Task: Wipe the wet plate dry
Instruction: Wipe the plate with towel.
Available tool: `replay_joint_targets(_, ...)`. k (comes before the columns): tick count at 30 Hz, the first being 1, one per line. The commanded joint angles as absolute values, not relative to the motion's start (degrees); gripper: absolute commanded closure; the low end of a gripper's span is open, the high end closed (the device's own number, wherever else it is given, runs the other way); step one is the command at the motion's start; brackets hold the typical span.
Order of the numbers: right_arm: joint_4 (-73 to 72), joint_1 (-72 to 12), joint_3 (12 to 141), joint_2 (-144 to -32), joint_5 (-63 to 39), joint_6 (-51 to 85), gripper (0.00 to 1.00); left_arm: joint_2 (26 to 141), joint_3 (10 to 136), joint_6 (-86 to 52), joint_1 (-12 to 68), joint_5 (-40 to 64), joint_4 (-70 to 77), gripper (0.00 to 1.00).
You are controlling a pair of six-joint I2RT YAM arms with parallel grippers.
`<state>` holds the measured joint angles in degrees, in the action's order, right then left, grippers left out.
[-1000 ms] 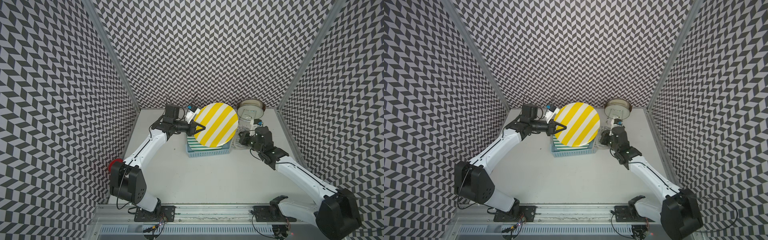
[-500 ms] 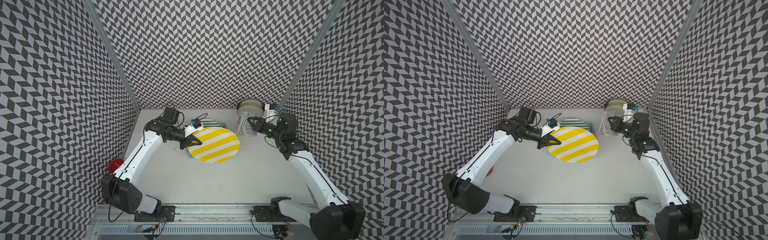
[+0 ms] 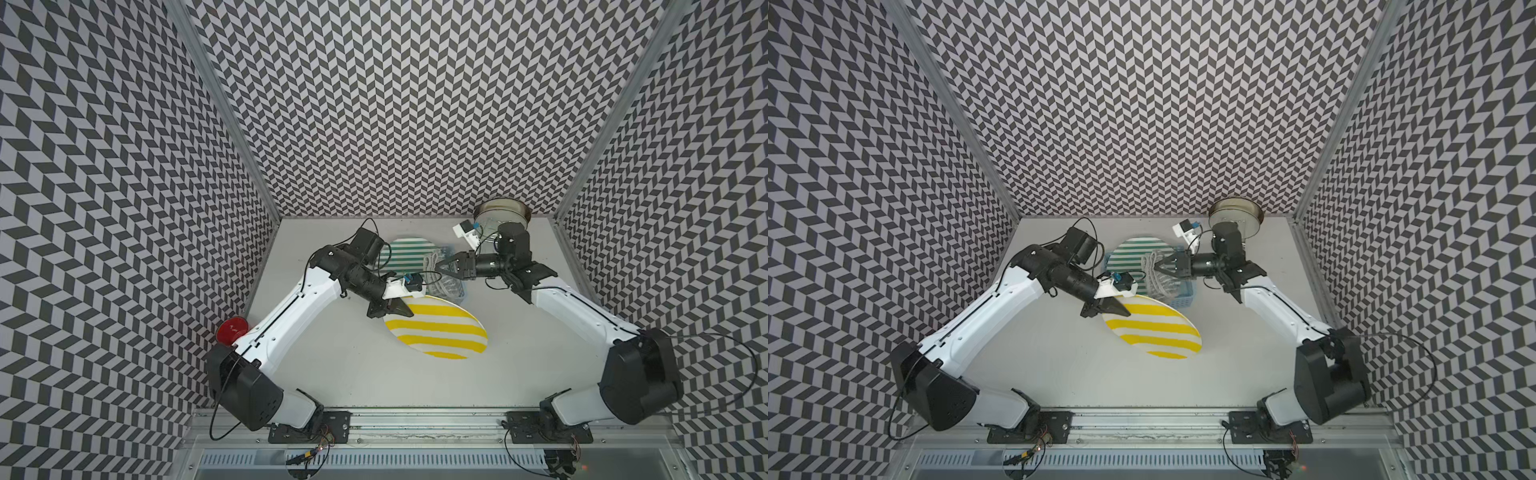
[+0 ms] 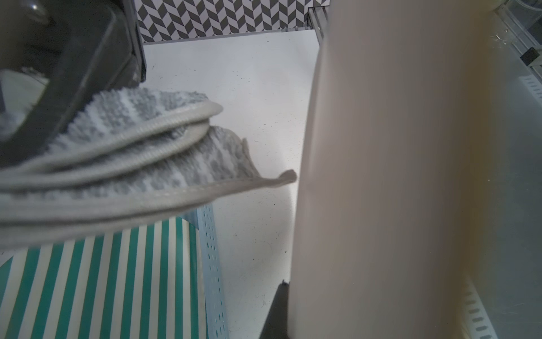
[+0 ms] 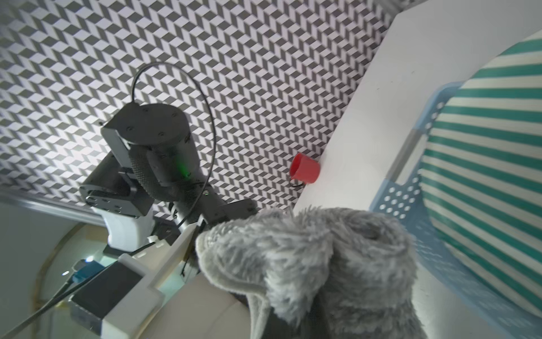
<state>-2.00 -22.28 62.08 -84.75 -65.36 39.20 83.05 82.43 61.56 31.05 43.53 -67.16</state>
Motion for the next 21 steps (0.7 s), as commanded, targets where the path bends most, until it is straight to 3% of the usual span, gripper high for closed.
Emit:
replay_joint_targets(1,-7.7,-25.3,63.5,-85.7,-73.9,40.9,1.0,83.1,84.3,62.9,31.3,44.3,-66.5,1.0)
replay_joint_targets(21,-8.9,-30.6,64.4,-81.4,-80.7,40.0,1.0,84.2,88.9,59.1,31.5,42.0,-65.5,1.0)
